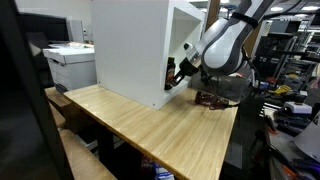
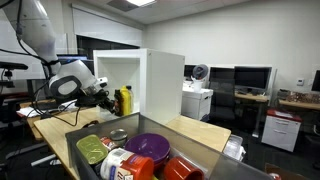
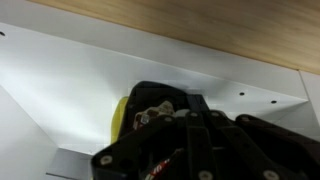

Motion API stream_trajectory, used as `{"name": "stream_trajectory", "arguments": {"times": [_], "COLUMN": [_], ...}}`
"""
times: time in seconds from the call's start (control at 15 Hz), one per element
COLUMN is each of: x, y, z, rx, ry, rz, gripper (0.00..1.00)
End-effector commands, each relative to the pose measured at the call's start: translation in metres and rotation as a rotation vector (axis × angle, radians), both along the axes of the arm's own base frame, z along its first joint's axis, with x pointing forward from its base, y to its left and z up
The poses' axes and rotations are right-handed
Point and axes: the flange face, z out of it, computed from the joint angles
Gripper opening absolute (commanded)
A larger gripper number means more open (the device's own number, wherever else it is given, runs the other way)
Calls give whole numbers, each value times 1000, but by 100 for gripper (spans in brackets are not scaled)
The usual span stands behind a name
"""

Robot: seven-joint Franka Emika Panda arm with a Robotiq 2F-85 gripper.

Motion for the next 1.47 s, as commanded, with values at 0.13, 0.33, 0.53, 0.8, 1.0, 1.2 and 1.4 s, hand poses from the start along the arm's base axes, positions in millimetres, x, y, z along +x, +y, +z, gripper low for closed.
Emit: {"name": "stream_trajectory", "arguments": {"times": [0.13, 0.33, 0.53, 0.8, 1.0, 1.2, 1.4], "x": [1, 2, 2, 3, 6, 7, 7], "y": [-5, -3, -2, -6, -4, -5, -5], "z": [-3, -4, -4, -1, 2, 0, -1], "rx": [-40, -55, -65, -81, -86, -87, -85], "ry": [-10, -12, -17, -26, -35, -32, -31], "rz": [-14, -20, -28, -32, -22, -22, -23], "gripper": [3, 3, 3, 3, 3, 3, 3]}}
